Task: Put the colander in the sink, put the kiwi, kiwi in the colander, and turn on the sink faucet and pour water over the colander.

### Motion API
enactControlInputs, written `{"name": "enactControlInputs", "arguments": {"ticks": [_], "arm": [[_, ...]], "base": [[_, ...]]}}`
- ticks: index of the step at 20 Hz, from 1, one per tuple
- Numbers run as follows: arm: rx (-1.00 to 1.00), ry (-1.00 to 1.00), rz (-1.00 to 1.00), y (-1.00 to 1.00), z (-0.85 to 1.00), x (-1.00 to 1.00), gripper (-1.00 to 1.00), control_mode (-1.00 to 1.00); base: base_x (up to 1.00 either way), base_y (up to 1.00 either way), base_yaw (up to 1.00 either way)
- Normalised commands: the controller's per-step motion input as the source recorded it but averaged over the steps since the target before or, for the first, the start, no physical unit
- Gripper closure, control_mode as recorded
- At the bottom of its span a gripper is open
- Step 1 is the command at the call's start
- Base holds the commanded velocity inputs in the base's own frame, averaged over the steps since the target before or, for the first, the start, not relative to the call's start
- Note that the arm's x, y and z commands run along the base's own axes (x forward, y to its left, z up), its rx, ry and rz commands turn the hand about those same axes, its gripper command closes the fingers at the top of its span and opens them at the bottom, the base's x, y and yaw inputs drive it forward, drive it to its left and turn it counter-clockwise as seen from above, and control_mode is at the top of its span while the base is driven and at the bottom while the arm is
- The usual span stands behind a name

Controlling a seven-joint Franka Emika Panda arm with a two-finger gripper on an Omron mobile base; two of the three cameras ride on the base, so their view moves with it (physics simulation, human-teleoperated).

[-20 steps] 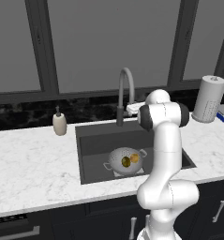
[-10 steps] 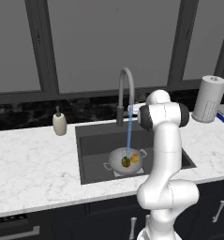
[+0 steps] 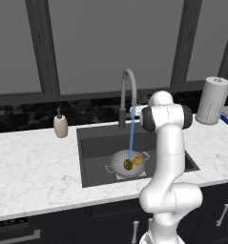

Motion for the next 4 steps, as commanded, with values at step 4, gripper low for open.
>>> {"name": "enactControlInputs", "arguments": {"ticks": [4], "arm": [[0.00,0.08,-0.06,-0.08,0.00,-0.03,1.00,-1.00]], "base": [[0.00,0.00,0.00]]}}
